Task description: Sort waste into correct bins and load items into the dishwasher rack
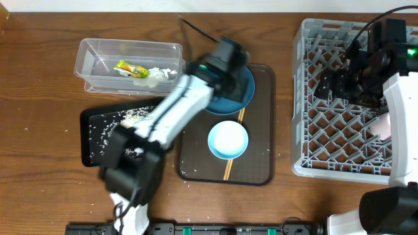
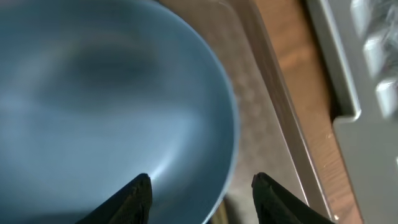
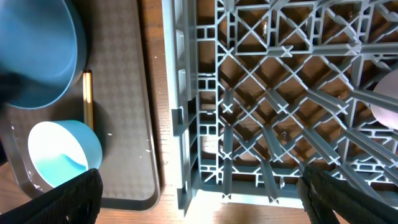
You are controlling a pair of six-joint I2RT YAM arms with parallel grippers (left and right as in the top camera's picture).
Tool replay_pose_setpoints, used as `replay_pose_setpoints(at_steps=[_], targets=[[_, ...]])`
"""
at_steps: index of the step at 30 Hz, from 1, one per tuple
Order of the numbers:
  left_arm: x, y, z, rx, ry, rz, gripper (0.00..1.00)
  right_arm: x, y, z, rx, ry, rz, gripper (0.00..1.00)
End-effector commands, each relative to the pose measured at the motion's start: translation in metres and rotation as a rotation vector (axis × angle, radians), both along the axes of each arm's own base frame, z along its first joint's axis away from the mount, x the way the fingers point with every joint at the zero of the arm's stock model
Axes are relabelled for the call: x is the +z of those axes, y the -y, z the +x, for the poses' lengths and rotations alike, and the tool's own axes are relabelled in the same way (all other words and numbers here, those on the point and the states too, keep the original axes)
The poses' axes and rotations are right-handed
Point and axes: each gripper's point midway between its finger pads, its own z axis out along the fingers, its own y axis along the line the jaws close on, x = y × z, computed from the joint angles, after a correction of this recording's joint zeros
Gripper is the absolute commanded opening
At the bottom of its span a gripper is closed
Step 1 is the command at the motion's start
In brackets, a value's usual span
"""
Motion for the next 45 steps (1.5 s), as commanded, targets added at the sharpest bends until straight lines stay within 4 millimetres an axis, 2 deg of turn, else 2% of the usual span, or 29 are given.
replay_pose_setpoints(at_steps=[1, 5, 9, 13, 16, 19, 22, 24, 27, 31, 33, 34, 37, 41, 45], targets=[[-0.030, 0.015, -0.009, -0.019, -0.018, 0.058, 0.55, 0.000, -0.001, -0.003, 0.016, -0.002, -0.006, 0.99], [-0.046, 0.023, -0.013, -0.030, 0.011, 0.125, 0.55, 0.000, -0.001, -0.004, 0.016, -0.008, -0.005, 0.99], [-0.046, 0.025, -0.014, -0.033, 0.032, 0.148, 0.55, 0.000, -0.001, -0.003, 0.016, -0.004, -0.005, 0.99], [-0.037, 0.016, -0.011, -0.012, 0.052, 0.169, 0.55, 0.001, -0.001, -0.002, 0.016, 0.000, -0.005, 0.99], [-0.014, -0.003, -0.006, 0.035, 0.100, 0.217, 0.56, 0.001, -0.001, 0.000, 0.016, 0.012, -0.006, 0.99], [0.022, -0.031, -0.006, 0.092, 0.144, 0.259, 0.56, 0.003, -0.004, 0.007, 0.021, 0.041, 0.008, 0.99], [0.057, -0.060, -0.017, 0.166, 0.135, 0.245, 0.60, 0.008, -0.012, 0.019, 0.034, 0.095, 0.050, 0.99], [0.078, -0.087, -0.026, 0.249, 0.111, 0.232, 0.60, 0.013, -0.022, 0.030, 0.055, 0.146, 0.098, 0.99], [0.101, -0.130, -0.041, 0.361, 0.070, 0.233, 0.61, 0.025, -0.044, 0.050, 0.087, 0.240, 0.157, 0.99], [0.123, -0.190, -0.061, 0.539, 0.016, 0.231, 0.62, 0.039, -0.091, 0.074, 0.203, 0.368, 0.169, 0.98], [0.133, -0.223, -0.070, 0.677, -0.012, 0.210, 0.69, 0.037, -0.115, 0.083, 0.252, 0.402, 0.138, 0.98], [0.136, -0.234, -0.074, 0.727, -0.023, 0.203, 0.72, 0.034, -0.122, 0.086, 0.253, 0.404, 0.121, 0.98], [0.146, -0.275, -0.087, 0.917, -0.048, 0.168, 0.79, 0.014, -0.144, 0.094, 0.235, 0.383, 0.052, 0.98], [0.151, -0.315, -0.098, 1.070, -0.064, 0.155, 0.82, -0.030, -0.175, 0.101, 0.229, 0.308, 0.024, 0.97], [0.149, -0.335, -0.105, 1.135, -0.092, 0.165, 0.83, -0.085, -0.194, 0.103, 0.205, 0.196, 0.021, 0.81]])
